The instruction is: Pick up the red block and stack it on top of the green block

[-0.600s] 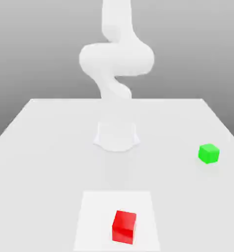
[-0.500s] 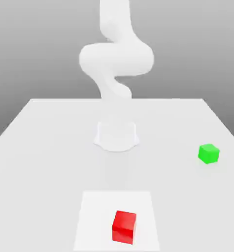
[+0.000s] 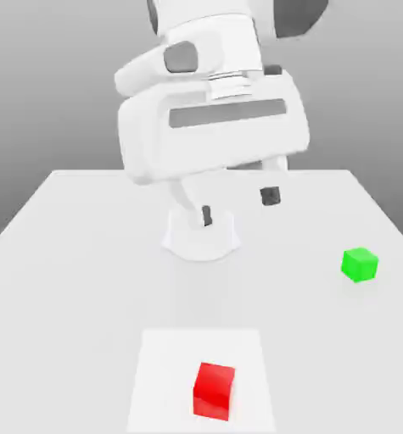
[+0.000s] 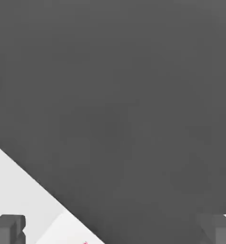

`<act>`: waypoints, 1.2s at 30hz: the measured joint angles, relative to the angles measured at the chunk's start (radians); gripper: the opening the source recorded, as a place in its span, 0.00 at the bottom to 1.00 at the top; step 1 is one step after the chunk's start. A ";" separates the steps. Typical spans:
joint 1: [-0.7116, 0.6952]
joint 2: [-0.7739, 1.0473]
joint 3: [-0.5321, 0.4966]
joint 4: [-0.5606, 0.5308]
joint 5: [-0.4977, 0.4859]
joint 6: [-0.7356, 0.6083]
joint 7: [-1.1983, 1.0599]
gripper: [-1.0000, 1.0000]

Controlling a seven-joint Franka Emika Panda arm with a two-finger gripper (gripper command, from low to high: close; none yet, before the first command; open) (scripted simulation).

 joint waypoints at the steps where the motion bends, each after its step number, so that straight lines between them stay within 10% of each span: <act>1: 0.008 0.029 -0.005 -0.007 0.008 0.011 -0.044 0.50; 19: -0.038 0.516 0.070 -0.079 0.027 0.300 -0.555 0.50; 20: -0.054 0.545 0.090 -0.074 0.046 0.323 -0.569 0.00; 36: 0.075 0.328 0.085 -0.146 -0.087 0.170 -0.442 0.00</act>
